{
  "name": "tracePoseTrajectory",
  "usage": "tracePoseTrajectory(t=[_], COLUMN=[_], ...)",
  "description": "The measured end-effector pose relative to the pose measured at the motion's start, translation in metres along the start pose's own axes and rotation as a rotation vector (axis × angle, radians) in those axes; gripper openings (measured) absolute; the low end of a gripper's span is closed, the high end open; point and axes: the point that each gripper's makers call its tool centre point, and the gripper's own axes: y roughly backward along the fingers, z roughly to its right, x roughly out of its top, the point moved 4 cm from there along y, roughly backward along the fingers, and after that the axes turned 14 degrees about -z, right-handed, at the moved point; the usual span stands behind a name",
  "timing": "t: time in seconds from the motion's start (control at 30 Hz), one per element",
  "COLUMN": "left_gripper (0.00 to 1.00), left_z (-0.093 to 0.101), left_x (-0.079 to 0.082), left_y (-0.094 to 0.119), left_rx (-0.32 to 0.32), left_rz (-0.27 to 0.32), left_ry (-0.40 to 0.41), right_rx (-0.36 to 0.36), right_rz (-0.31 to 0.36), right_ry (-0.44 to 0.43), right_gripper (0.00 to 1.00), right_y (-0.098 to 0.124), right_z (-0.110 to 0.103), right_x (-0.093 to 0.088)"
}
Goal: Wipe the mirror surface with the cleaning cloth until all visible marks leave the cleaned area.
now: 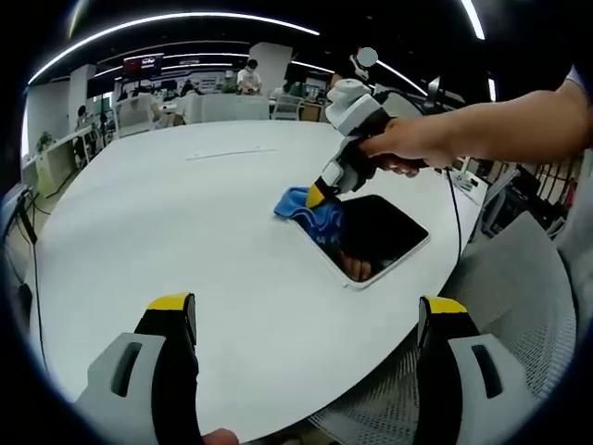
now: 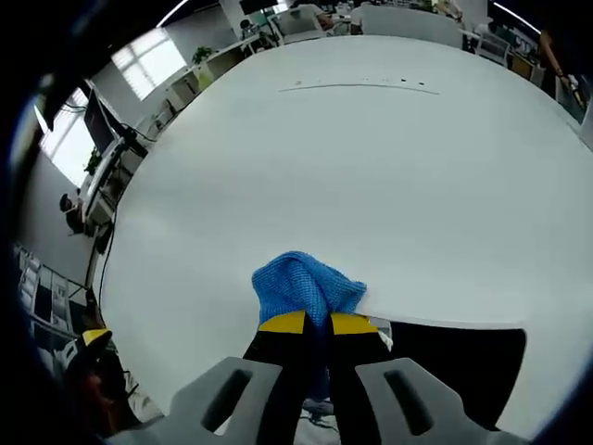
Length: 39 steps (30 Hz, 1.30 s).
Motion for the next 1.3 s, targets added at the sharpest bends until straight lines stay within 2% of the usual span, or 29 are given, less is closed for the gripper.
tracePoseTrajectory(t=[0.3, 0.53, 1.1, 1.3], left_gripper=[0.99, 0.99, 0.99, 0.99], left_z=[-0.001, 0.0, 0.002, 0.003], left_x=[0.002, 0.002, 0.008, 0.008], left_y=[0.0, 0.0, -0.001, -0.001], left_rx=[0.001, 0.002, 0.001, 0.001], left_rz=[-0.002, -0.006, -0.006, -0.009], left_ry=[-0.006, -0.013, -0.031, -0.031], right_rx=[-0.001, -0.008, -0.033, -0.021], right_rz=[-0.001, 0.001, -0.008, -0.004], right_ry=[0.014, 0.004, -0.043, -0.04], right_gripper=[0.02, 0.02, 0.02, 0.02], right_y=[0.003, 0.01, 0.014, 0.013], right_z=[0.004, 0.011, 0.032, 0.034], right_x=[-0.003, -0.01, -0.013, -0.013])
